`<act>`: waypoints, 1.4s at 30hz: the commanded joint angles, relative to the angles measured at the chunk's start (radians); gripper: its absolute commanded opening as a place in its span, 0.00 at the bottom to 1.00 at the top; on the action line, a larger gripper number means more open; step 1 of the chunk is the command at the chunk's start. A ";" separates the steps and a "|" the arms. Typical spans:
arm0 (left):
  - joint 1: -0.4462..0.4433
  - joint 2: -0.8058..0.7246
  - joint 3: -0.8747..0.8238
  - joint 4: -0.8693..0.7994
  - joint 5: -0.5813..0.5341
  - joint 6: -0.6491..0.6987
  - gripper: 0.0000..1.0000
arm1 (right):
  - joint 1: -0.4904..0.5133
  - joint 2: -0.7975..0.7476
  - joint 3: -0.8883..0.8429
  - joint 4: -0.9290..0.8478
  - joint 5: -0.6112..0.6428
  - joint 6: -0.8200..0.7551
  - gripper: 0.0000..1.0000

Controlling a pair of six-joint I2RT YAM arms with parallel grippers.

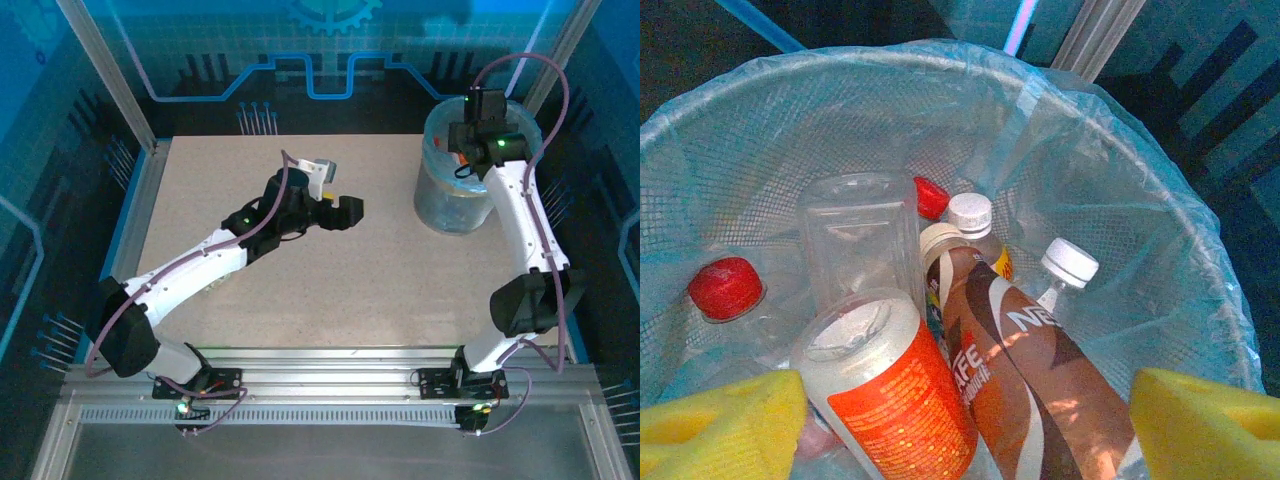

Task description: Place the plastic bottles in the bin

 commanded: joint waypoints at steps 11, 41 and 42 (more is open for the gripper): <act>0.021 -0.123 -0.084 -0.128 -0.163 0.083 0.92 | 0.131 -0.149 -0.092 0.083 -0.179 0.052 0.82; 0.810 -0.293 -0.604 -0.300 -0.104 -0.260 0.99 | 0.930 0.201 -0.191 0.223 -0.554 -0.137 0.78; 0.800 -0.287 -0.608 -0.302 -0.086 -0.262 0.99 | 0.931 0.203 -0.197 0.228 -0.554 -0.128 0.78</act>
